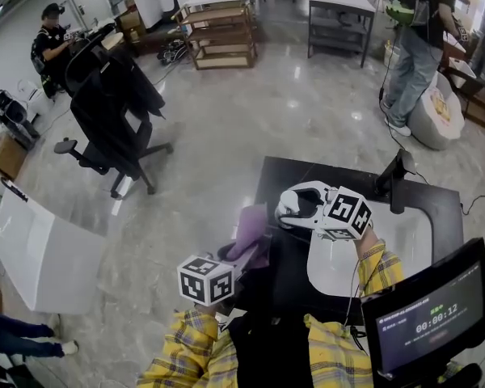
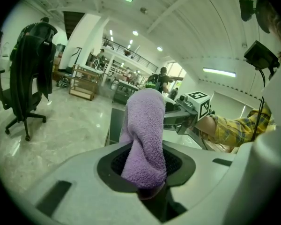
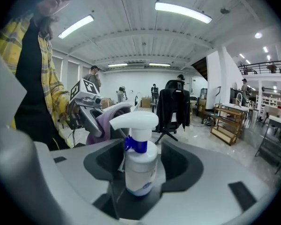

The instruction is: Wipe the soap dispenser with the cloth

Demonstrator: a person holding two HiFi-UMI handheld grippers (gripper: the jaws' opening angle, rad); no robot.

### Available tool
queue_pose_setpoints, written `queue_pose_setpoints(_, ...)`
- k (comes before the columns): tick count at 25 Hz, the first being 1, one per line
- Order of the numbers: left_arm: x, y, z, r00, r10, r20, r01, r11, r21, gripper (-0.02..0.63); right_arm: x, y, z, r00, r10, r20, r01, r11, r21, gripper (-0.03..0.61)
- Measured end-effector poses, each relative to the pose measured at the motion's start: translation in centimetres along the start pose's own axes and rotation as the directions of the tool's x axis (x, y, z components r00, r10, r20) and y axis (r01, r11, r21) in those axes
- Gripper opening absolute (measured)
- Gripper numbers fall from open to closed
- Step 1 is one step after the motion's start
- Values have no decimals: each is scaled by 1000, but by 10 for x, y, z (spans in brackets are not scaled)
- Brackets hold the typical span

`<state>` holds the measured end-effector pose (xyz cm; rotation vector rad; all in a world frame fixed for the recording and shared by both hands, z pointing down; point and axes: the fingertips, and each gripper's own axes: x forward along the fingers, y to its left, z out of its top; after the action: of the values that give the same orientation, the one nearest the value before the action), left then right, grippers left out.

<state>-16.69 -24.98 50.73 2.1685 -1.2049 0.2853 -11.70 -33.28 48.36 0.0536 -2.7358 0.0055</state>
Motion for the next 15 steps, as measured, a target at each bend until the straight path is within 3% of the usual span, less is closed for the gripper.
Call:
queue_pose_setpoints(6,-5,3,-3,1000,11,-1,-11,1000,-5,81,3,3,6,999,42,4,-42,999,20,209)
queue_pose_setpoints(15,3,10,-3,999,34,-6,-34,999,-5,81,8,-1,7,988,-149,27,146,985,97,207)
